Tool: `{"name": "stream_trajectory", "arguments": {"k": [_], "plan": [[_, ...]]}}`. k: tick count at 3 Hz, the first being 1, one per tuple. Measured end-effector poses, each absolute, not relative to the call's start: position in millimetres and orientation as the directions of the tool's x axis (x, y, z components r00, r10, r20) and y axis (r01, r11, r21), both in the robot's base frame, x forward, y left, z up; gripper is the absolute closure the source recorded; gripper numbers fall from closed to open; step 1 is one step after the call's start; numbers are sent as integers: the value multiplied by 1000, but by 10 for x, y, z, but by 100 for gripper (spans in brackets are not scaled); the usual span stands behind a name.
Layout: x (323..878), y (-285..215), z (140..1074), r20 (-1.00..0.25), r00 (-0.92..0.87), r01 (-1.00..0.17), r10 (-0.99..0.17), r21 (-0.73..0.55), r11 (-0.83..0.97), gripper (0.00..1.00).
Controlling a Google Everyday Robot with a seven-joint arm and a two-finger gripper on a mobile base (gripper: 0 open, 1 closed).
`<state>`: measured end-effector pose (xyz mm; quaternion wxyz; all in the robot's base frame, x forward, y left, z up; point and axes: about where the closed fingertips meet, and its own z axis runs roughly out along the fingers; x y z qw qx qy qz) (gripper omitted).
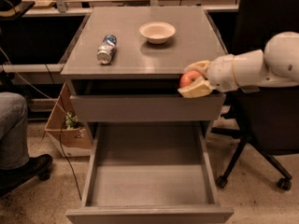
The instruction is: Pick apple from middle drawer and place on counter
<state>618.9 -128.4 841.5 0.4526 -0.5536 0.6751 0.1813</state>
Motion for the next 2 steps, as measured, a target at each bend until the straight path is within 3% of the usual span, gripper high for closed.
{"name": "stream_trajectory", "arguments": {"k": [2], "plan": [[6900, -973, 8911, -848, 35, -915, -528, -240, 324, 100]]}}
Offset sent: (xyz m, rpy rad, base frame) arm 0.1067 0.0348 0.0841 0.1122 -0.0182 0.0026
